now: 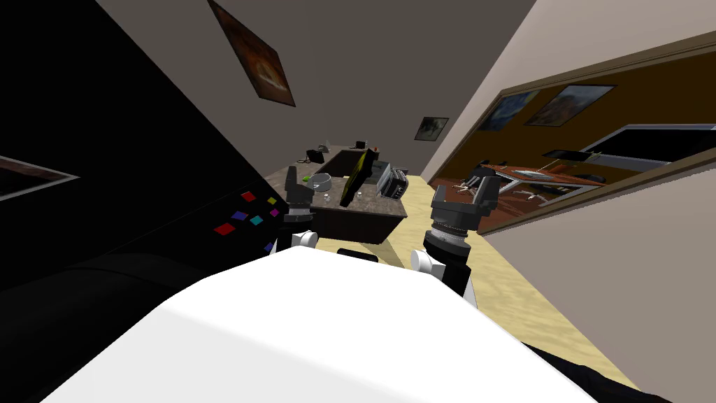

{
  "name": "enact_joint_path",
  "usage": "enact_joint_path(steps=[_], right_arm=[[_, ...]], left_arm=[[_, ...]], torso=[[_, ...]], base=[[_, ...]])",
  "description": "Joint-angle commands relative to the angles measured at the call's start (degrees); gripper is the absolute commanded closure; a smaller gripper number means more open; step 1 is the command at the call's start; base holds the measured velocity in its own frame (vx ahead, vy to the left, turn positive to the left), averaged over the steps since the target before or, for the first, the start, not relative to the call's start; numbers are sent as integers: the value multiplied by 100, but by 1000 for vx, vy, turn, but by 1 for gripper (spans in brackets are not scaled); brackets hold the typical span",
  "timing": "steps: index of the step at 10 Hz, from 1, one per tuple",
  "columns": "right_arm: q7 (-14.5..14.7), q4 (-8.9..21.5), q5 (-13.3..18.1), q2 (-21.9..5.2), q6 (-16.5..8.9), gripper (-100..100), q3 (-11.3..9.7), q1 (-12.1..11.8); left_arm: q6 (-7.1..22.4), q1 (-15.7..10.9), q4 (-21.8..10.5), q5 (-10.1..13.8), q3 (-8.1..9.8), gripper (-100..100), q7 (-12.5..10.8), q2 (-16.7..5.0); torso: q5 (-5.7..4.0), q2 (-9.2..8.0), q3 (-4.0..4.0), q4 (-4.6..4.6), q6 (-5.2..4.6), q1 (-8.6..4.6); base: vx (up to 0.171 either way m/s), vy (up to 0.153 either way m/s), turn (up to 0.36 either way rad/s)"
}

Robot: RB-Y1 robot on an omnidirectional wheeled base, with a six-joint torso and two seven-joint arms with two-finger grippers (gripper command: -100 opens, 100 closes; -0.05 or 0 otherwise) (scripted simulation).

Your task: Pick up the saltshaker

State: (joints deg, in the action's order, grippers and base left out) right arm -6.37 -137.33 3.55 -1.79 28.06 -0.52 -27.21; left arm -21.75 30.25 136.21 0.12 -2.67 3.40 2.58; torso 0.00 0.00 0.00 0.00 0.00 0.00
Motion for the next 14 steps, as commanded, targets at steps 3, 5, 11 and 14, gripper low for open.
enact_joint_path(steps=[3,5,11,14], right_arm=[[0,0,0,0,0,0,0,0],[0,0,0,0,0,0,0,0],[0,0,0,-1,0,0,1,0],[0,0,0,0,0,0,0,0]], left_arm=[[42,54,-236,-126,19,-100,99,-437],[70,91,-430,-230,35,-100,185,-657],[146,183,-1435,-767,108,-100,675,-1221],[141,172,-1924,-1049,137,-100,958,-1365]], torso=[[1,-3,1,0,1,5],[2,-3,1,0,0,8],[5,3,-2,-1,1,19],[4,4,-2,-1,0,15]], base=[[-7,9,49],[-6,16,55],[3,32,63],[13,33,28]])
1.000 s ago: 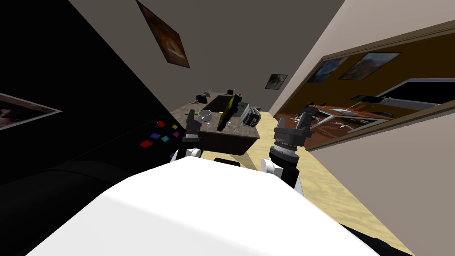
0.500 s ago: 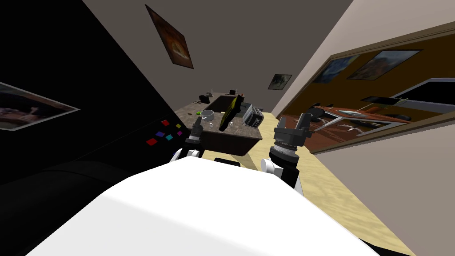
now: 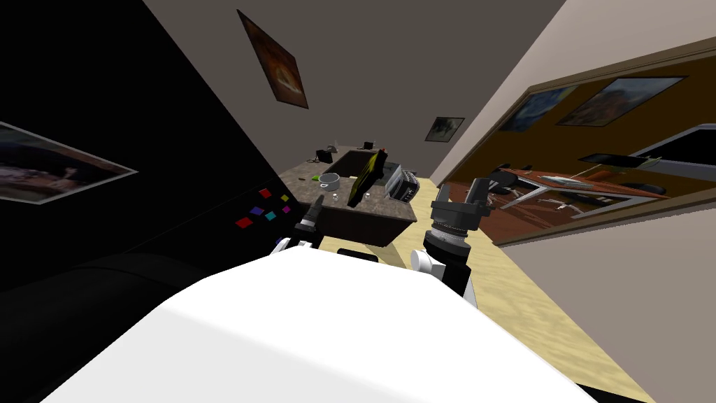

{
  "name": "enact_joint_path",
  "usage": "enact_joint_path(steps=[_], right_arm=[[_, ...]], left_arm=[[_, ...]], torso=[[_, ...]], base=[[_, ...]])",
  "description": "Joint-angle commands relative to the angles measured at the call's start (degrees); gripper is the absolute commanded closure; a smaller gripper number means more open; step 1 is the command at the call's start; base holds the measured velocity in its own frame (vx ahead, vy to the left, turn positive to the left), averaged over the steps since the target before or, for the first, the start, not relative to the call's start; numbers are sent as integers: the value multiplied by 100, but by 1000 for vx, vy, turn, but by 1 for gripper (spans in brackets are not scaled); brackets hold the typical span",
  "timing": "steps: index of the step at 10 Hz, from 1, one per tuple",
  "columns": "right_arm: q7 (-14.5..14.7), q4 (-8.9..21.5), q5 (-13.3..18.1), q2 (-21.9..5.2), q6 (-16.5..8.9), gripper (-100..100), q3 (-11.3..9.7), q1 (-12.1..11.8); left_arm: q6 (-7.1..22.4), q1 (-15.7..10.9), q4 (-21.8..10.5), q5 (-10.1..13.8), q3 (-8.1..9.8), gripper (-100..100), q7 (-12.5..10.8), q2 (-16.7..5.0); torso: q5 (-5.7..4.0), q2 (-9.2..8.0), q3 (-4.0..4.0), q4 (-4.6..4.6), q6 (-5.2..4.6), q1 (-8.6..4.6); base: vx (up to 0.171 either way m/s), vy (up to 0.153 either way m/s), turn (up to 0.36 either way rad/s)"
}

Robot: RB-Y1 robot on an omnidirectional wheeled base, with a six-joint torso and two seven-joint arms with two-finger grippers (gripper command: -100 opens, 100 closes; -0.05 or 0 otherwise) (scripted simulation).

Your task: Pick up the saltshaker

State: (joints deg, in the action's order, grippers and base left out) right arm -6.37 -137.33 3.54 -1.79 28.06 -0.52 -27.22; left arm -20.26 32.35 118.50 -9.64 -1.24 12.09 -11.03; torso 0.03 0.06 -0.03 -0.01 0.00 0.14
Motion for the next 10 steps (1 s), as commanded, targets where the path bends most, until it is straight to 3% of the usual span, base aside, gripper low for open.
enact_joint_path(steps=[1,10], right_arm=[[0,0,0,0,0,0,0,0],[0,0,0,0,0,0,0,0]], left_arm=[[-8,-38,-192,-74,-7,-100,89,-4],[-218,-343,-1777,-915,50,-100,1048,-227]], torso=[[0,0,0,0,0,0],[1,14,-8,-3,-1,3]], base=[[13,21,4],[39,37,-27]])
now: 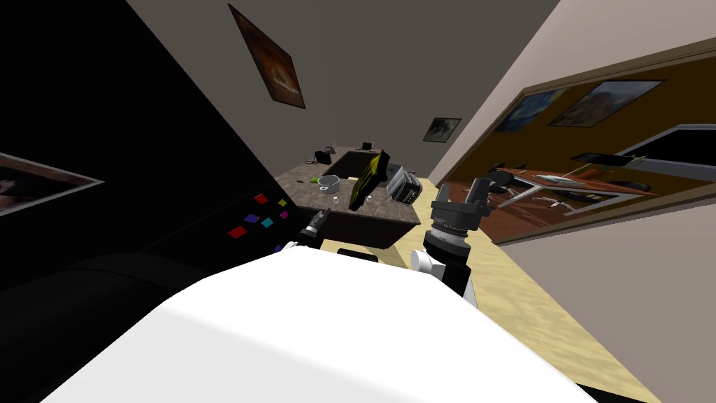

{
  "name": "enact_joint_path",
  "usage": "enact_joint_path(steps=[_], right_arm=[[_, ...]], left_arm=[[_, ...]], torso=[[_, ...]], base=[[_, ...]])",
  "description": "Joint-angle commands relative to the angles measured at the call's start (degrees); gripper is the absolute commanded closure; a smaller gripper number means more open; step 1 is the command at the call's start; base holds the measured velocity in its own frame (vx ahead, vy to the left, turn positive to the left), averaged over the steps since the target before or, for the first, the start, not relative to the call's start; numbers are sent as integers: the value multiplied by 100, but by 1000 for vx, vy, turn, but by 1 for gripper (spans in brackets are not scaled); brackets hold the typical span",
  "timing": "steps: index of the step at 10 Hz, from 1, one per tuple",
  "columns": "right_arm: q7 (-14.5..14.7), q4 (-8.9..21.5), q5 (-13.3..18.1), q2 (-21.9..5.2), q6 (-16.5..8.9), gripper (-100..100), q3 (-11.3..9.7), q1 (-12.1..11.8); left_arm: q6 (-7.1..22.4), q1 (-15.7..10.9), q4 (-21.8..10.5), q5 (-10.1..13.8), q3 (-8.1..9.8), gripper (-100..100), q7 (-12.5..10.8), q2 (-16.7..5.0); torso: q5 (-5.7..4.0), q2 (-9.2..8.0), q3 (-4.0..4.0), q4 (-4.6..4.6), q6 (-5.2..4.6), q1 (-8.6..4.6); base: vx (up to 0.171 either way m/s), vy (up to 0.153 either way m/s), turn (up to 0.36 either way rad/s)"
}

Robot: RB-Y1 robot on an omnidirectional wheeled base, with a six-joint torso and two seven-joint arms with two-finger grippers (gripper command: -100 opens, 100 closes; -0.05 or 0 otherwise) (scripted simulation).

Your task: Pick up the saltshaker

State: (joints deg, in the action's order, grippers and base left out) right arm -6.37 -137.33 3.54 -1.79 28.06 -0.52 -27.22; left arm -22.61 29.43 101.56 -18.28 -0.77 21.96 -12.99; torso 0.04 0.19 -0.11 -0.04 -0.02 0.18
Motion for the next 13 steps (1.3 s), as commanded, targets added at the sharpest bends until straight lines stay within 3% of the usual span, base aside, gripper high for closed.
enact_joint_path(steps=[1,10,13], right_arm=[[0,0,0,0,0,0,0,0],[0,0,0,0,0,0,0,0],[0,0,0,0,0,0,0,0]], left_arm=[[-23,-108,-239,-133,6,-100,164,-45],[-378,-619,-1184,-628,0,-100,854,-66],[-594,-937,-1534,-804,-2,-100,1152,4]], torso=[[0,0,0,0,0,0],[0,7,-4,-1,1,1],[1,17,-10,-3,0,7]], base=[[54,51,-67],[55,40,-74],[93,77,-148]])
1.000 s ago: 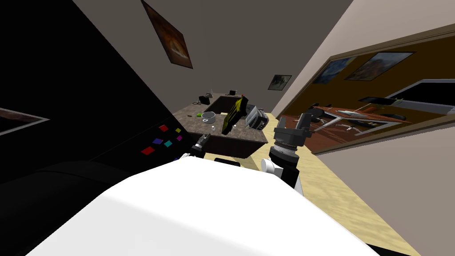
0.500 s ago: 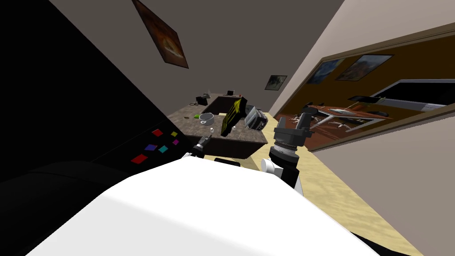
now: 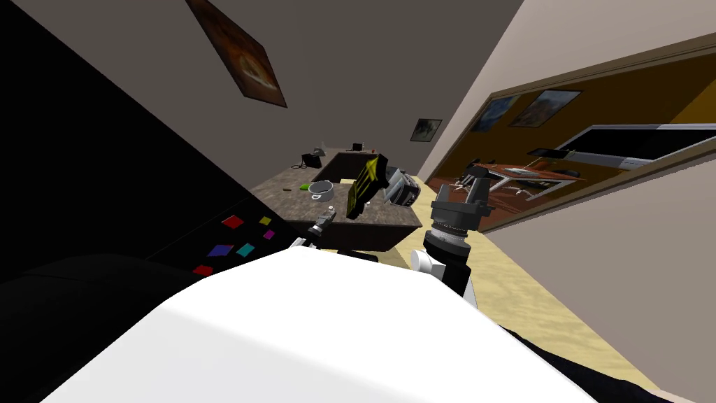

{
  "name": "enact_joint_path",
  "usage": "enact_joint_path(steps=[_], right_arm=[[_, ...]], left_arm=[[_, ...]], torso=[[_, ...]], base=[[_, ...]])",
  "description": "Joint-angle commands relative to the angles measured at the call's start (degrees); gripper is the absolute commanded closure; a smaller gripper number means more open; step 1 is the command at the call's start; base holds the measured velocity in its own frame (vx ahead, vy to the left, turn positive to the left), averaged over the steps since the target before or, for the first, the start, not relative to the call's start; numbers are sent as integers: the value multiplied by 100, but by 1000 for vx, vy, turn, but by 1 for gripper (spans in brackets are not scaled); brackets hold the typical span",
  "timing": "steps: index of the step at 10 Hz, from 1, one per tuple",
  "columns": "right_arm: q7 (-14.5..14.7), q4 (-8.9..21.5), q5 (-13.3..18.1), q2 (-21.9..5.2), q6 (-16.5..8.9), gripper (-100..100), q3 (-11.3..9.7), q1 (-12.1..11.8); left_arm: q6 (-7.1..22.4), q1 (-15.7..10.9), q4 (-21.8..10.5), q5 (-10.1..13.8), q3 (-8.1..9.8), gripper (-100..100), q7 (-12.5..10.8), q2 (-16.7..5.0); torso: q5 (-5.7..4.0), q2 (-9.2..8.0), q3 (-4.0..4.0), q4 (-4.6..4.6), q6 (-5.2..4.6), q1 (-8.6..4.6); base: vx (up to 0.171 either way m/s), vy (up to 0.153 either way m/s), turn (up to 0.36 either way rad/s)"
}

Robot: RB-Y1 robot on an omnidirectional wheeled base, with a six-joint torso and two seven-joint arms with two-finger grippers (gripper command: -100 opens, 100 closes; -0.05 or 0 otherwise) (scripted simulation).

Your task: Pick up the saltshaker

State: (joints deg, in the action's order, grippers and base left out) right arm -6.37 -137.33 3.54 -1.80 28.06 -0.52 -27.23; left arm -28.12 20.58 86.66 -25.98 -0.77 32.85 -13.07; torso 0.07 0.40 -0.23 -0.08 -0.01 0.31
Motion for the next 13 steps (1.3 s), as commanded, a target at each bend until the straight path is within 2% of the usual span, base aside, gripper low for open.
enact_joint_path(steps=[1,2,3,6,8,10,12,13], right_arm=[[0,0,0,0,0,0,0,0],[0,0,0,1,0,0,0,0],[0,0,0,1,0,0,-1,1],[0,0,0,2,0,0,-1,1],[0,0,0,1,0,0,-1,1],[0,0,0,1,0,0,-1,1],[0,0,0,1,0,0,-1,1],[0,0,0,1,0,0,-1,1]], left_arm=[[0,0,0,0,0,-100,0,0],[-19,-14,-16,-6,1,0,23,3],[-129,-300,-301,33,-61,-100,9,-36],[-240,-803,-821,72,-124,-100,-4,-75],[-240,-907,-1025,72,-124,-100,-4,-75],[-352,-1318,-1388,110,-187,-100,-16,-114],[-352,-1354,-1531,110,-187,-100,-16,-114],[-463,-1605,-1747,148,-250,-100,-28,-153]], torso=[[0,0,0,0,0,0],[-3,-15,8,2,3,-16],[-6,-29,16,5,2,-29],[-11,-56,31,11,3,-52],[-10,-48,27,10,1,-44],[-9,-45,25,9,4,-40],[-10,-47,27,9,1,-44],[-9,-43,24,8,2,-40]], base=[[47,46,-26],[8,9,3],[-33,-20,168],[-48,-37,96],[-9,-5,-13],[-30,-20,128],[-13,-10,-20],[-27,-12,153]])
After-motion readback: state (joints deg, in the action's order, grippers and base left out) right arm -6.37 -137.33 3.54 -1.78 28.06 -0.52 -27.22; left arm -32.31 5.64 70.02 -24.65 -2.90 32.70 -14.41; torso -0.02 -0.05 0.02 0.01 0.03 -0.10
